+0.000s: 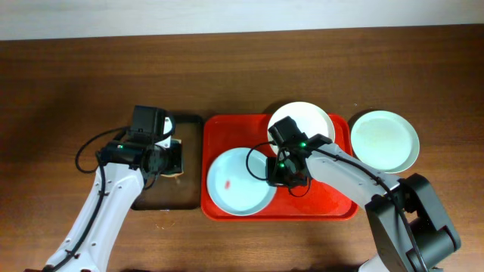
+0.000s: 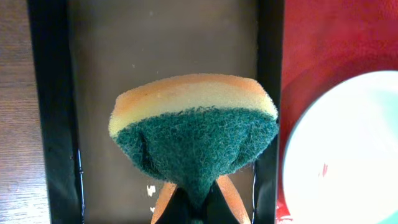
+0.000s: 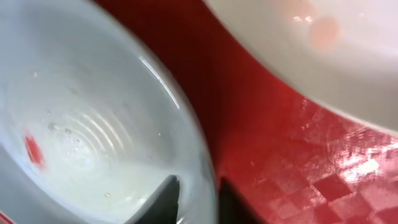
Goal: Clean dirty plates on tray and stack at the side
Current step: 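Lift the sponge with the left gripper and carry it over the pale blue plate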
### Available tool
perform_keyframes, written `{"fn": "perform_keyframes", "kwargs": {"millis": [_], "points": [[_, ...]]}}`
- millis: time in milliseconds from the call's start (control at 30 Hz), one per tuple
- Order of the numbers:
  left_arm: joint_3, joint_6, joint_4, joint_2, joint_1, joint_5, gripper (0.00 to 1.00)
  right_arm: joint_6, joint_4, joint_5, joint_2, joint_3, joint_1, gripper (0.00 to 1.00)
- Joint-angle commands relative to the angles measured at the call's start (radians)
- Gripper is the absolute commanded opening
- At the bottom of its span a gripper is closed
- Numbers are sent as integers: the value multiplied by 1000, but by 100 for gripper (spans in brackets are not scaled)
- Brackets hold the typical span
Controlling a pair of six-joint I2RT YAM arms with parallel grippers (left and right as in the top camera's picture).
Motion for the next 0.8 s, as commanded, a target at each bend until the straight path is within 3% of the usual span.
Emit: {"fn": "perform_keyframes", "kwargs": {"millis": [0,233,467,567,600,633,733,767], "points": [[-65,-3,43,2,-3,9,0,2,3,10,5,-8,6,4],[-211,-3,253,81,-3,8,0,2,5,48,5,-8,6,4],[-206,-2,275,214,-3,8,0,1,3,48,5,-8,6,4],[-122,-3,192,203,-3,8,0,1,4,48,5,-8,6,4],[-71,-3,148,193,-3,8,0,2,4,48,5,-8,6,26],[-10,-3,91,187,-2,8,0,2,4,48,5,-8,6,31],[175,-3,-79,187,-2,8,0,2,4,48,5,-8,6,30],[228,-3,-131,187,-2,8,0,2,5,48,5,-8,6,22]]}}
